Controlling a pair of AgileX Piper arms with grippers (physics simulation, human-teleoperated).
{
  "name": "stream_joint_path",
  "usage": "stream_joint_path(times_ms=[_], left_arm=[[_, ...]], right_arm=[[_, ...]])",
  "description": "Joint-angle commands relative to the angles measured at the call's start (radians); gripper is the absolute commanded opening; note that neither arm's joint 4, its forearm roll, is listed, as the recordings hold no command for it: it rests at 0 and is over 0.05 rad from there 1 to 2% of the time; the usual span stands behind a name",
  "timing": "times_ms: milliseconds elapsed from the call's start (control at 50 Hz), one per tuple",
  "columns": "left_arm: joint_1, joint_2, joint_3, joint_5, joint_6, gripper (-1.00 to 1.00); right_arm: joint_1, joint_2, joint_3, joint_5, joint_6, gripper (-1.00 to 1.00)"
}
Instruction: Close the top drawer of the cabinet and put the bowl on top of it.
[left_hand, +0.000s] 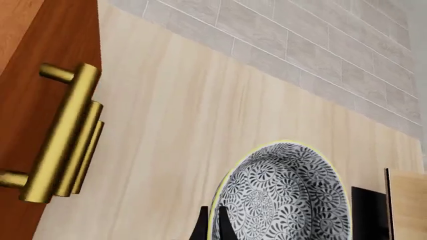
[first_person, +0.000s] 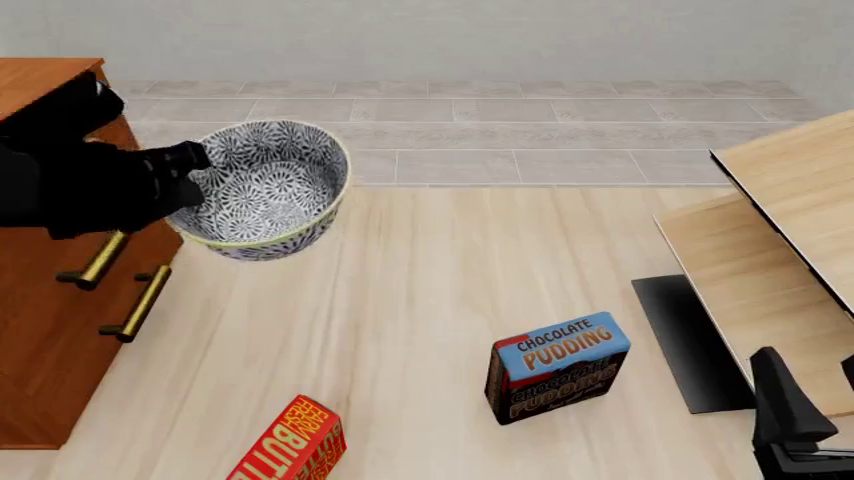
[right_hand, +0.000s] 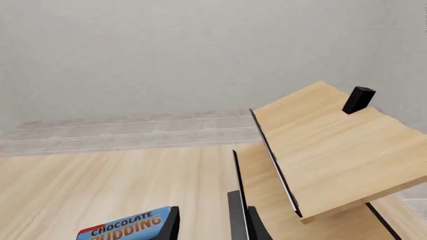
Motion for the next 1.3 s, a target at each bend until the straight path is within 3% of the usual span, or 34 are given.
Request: stream_joint_path(times_ms=[20,500,580,920,1020,1180,1300], left_arm=[[0.026,-0.020,-0.079,0.088,0.006,-1.00],[0.120,-0.035,-0.276,0.276,-0.021,-1.00],[0.166,-0.021,-0.332,0.310,0.011,-1.00],[0.285,0.011,-0.508,0.411,0.000,-1.00],[0.338,0.031,-0.596,0.454,-0.008,-1.00],[0.380,0.047,-0.658,0.470,-0.035,-1.00],[0.458,0.070,-0.690,0.474,-0.042,-1.00]], right_arm=[[-0.002,0.000,0.000,0.000,0.002,1.00],[0.007,0.000,-0.002,0.004,-0.006,1.00],[0.008,0.000,-0.002,0.003,-0.006,1.00],[0.007,0.000,-0.004,0.006,-0.004,1.00],[0.009,0.000,0.005,-0.003,-0.005,1.00],[0.007,0.000,0.007,-0.005,-0.004,1.00],[0.005,0.000,0.006,-0.005,0.000,1.00]])
